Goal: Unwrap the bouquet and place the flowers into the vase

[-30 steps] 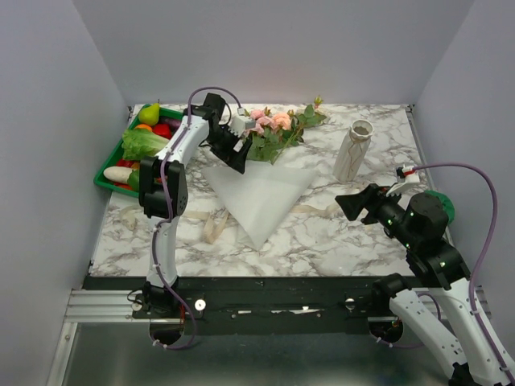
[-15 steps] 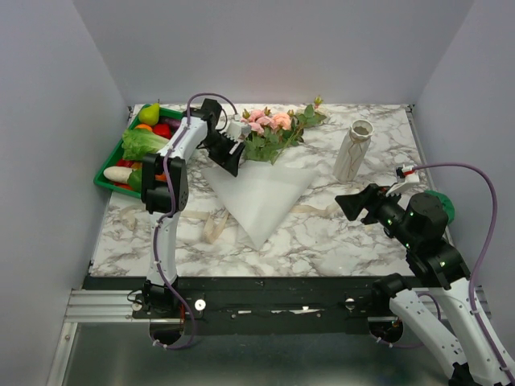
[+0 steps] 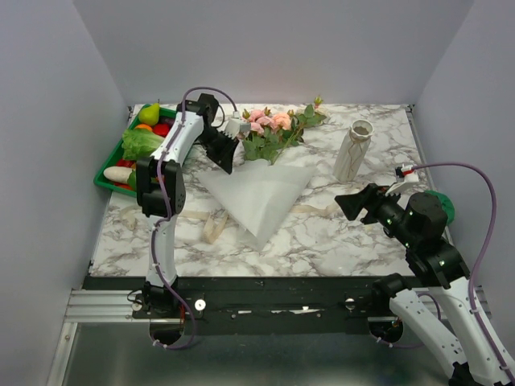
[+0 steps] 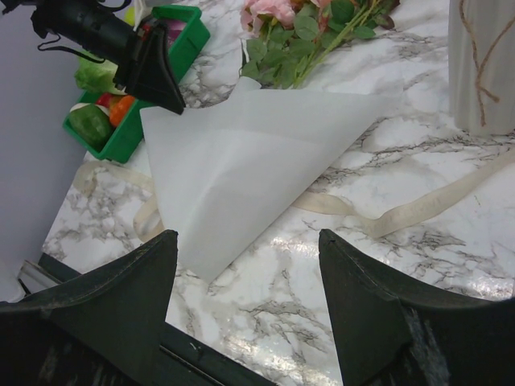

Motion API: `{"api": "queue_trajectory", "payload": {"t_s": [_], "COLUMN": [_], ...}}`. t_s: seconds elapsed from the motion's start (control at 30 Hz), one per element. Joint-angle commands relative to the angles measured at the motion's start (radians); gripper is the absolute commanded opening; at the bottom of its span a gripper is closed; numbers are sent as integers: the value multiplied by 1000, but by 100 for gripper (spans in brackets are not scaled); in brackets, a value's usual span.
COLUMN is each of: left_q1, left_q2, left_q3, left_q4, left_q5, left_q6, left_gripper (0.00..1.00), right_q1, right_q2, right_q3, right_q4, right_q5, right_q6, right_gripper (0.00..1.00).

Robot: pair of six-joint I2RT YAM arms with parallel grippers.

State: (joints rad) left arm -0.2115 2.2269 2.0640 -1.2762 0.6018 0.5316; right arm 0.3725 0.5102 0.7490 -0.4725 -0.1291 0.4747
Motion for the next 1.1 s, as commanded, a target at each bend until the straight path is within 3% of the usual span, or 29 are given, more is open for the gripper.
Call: {"api": "queue_trajectory", "payload": {"t_s": [0.0, 0.1, 0.4, 0.57, 0.77, 0.87, 0.9, 0.97, 1.07], "left_q1": [-11, -34, -236, -334, -474, -537, -551, -591, -617], "left_q2": [-67, -104, -208, -171, -99, -70, -64, -43, -30], "left_q3": [99, 127, 18, 139, 283, 309, 312, 337, 398], "left_q4": [-118, -153, -137, -149, -138, -98, -91, -100, -175], "left_q5": [111, 167, 294, 348, 351, 358, 362, 349, 285], "left_q6": [-7, -18, -97, -163, -249, -301, -306, -300, -242], "left_gripper": [25, 25, 25, 25, 33, 51, 70, 96, 99], "right_q1": [-1, -1, -1, -1, -1, -1, -1, -1, -1], "right_q2": [-1, -6, -42, -73, -121, -145, -153, -167, -176], "right_q3": [36, 42, 67, 92, 133, 150, 153, 168, 206], "right_q4": [-17, -23, -58, -98, -147, -181, -187, -208, -241], "right_q5": [-23, -23, 11, 37, 86, 120, 123, 158, 183], "right_q6": [1, 4, -1, -2, -8, -11, -18, -18, -21], "right_gripper": [78, 78, 79, 79, 81, 84, 84, 86, 87]}}
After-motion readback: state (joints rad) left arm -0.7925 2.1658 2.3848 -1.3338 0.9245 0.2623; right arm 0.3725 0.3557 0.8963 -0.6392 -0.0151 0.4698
